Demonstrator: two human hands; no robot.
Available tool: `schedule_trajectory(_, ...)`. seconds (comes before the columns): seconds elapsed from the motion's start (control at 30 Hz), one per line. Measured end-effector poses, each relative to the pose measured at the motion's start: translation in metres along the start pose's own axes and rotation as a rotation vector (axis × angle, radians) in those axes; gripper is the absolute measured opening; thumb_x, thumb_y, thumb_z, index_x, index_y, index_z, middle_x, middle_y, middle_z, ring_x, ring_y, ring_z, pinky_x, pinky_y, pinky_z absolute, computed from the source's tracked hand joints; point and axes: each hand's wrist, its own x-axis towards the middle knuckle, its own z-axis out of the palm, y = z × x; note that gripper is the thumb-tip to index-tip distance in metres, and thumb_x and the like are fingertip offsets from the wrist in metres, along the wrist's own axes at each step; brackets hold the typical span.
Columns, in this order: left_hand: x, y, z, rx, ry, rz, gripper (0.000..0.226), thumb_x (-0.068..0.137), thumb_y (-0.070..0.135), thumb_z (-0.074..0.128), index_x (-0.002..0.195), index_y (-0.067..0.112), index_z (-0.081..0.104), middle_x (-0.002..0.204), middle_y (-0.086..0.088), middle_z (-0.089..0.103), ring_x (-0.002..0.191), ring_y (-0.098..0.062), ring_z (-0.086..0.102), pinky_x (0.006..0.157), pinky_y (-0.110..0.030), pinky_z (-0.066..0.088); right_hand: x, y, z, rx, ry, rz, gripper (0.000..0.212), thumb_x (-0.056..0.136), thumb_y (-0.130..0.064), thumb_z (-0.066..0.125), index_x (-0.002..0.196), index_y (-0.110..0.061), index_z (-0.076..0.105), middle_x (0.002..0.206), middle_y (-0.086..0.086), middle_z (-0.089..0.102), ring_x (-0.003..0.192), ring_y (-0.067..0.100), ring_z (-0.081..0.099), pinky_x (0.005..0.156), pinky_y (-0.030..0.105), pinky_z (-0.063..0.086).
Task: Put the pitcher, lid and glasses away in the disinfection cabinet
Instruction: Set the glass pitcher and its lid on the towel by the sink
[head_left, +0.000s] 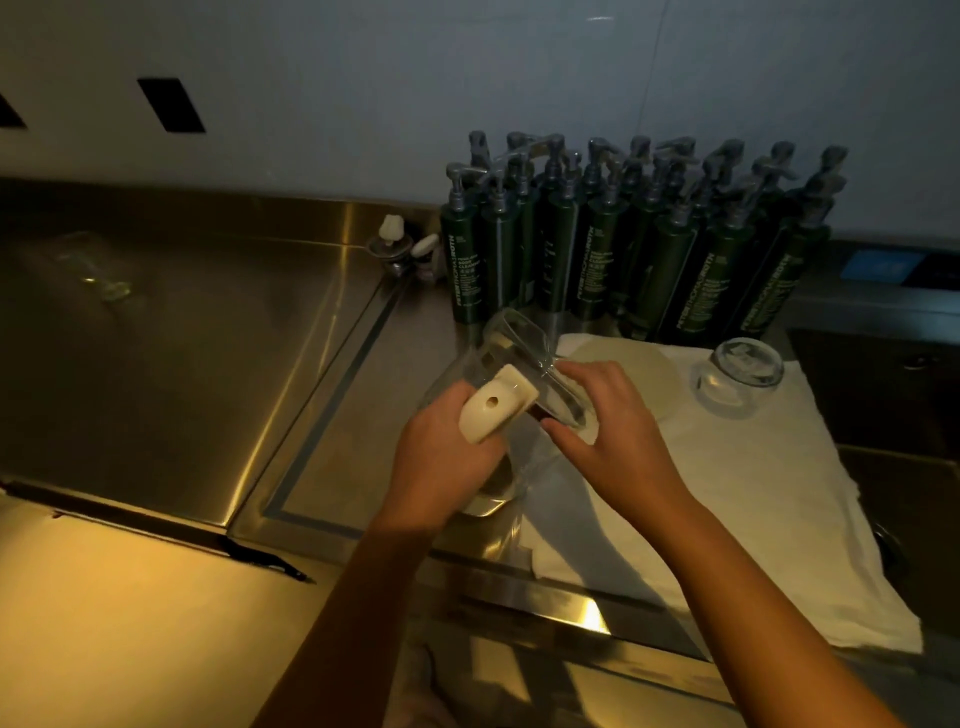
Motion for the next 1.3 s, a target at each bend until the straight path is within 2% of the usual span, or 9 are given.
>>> schedule_trajectory(0.13, 0.014, -0.006, -0.012, -0.001, -0.014, -0.002, 0.026, 0.081, 0.023, 0.07, 0.089, 0.031, 0.047, 0.08, 0.015, 0.049, 0.075, 0.003, 0.05, 0.059, -0.014, 0.042, 0.008, 0.001, 0.014, 0.047, -0.092, 0.046, 0.048, 0.086, -0.016, 0.064, 0.13, -0.019, 0.048, 0.112, -0.008, 0.053, 0.098, 0.0, 0.047, 0.078, 0.005, 0.033)
schedule_trajectory(0.27, 0.033, -0.015, -0.031, -0.025, -0.114, -0.02, 0.027, 0.076, 0.028, 0.074, 0.091, 0.029, 0.052, 0.083, 0.016, 0.054, 0.076, -0.001, 0.054, 0.058, -0.015, 0.044, 0.016, -0.003, 0.02, 0.067, -0.129, 0.1, 0.038, 0.086, -0.016, 0.063, 0.123, -0.019, 0.053, 0.095, -0.007, 0.062, 0.087, 0.005, 0.055, 0.072, 0.005, 0.035)
schedule_trajectory(0.4, 0.052, -0.023, -0.049, -0.22, -0.229, -0.062, 0.017, 0.075, 0.029, 0.074, 0.083, 0.026, 0.059, 0.072, 0.005, 0.064, 0.057, 0.0, 0.06, 0.051, -0.014, 0.048, 0.031, -0.014, 0.027, 0.047, -0.112, 0.111, 0.024, 0.085, -0.016, 0.065, 0.109, -0.018, 0.059, 0.085, -0.015, 0.056, 0.08, 0.001, 0.052, 0.068, 0.005, 0.035)
schedule_trajectory(0.57, 0.068, -0.036, -0.055, -0.331, -0.198, -0.061, 0.011, 0.08, 0.021, 0.069, 0.082, 0.017, 0.06, 0.067, 0.001, 0.061, 0.046, 0.002, 0.056, 0.048, -0.014, 0.048, 0.047, -0.029, 0.038, 0.019, -0.086, 0.118, 0.018, 0.084, -0.014, 0.065, 0.101, -0.018, 0.059, 0.084, -0.016, 0.054, 0.076, -0.004, 0.049, 0.064, 0.001, 0.034)
schedule_trajectory(0.73, 0.084, -0.061, -0.061, -0.406, -0.129, -0.051, 0.01, 0.08, 0.02, 0.068, 0.084, 0.019, 0.059, 0.063, 0.004, 0.06, 0.046, 0.0, 0.055, 0.05, -0.016, 0.049, 0.062, -0.045, 0.054, -0.035, -0.085, 0.1, 0.016, 0.084, -0.013, 0.065, 0.096, -0.02, 0.058, 0.078, -0.017, 0.052, 0.079, 0.002, 0.052, 0.069, 0.01, 0.038)
schedule_trajectory(0.93, 0.108, -0.094, -0.062, -0.513, -0.128, -0.033, 0.017, 0.077, 0.027, 0.065, 0.081, 0.012, 0.058, 0.05, 0.004, 0.053, 0.046, -0.007, 0.051, 0.058, -0.026, 0.046, 0.083, -0.059, 0.074, -0.162, -0.068, 0.025, 0.013, 0.085, -0.011, 0.061, 0.097, -0.013, 0.061, 0.089, 0.0, 0.065, 0.085, 0.017, 0.059, 0.076, 0.033, 0.047)
schedule_trajectory(1.1, 0.129, -0.117, -0.06, -0.574, -0.169, -0.022, 0.043, 0.066, 0.041, 0.074, 0.09, 0.007, 0.059, 0.049, 0.004, 0.055, 0.048, -0.009, 0.052, 0.058, -0.026, 0.047, 0.095, -0.061, 0.092, -0.248, -0.044, -0.012, 0.008, 0.085, -0.012, 0.061, 0.093, -0.013, 0.06, 0.086, 0.003, 0.064, 0.08, 0.021, 0.058, 0.072, 0.03, 0.041)
schedule_trajectory(1.17, 0.134, -0.125, -0.059, -0.579, -0.205, -0.007, 0.039, 0.067, 0.044, 0.066, 0.088, 0.013, 0.058, 0.05, 0.004, 0.055, 0.05, -0.01, 0.052, 0.06, -0.024, 0.048, 0.098, -0.061, 0.098, -0.288, -0.041, -0.014, 0.008, 0.084, -0.012, 0.062, 0.092, -0.013, 0.059, 0.084, 0.002, 0.063, 0.078, 0.02, 0.057, 0.071, 0.029, 0.037)
schedule_trajectory(1.3, 0.136, -0.14, -0.056, -0.587, -0.229, -0.015, 0.013, 0.086, 0.024, 0.059, 0.089, 0.011, 0.057, 0.053, 0.005, 0.055, 0.051, -0.008, 0.053, 0.061, -0.027, 0.044, 0.096, -0.063, 0.108, -0.355, 0.011, -0.082, 0.024, 0.063, -0.002, 0.077, 0.074, -0.012, 0.059, 0.064, 0.003, 0.059, 0.056, 0.023, 0.057, 0.061, 0.025, 0.034)
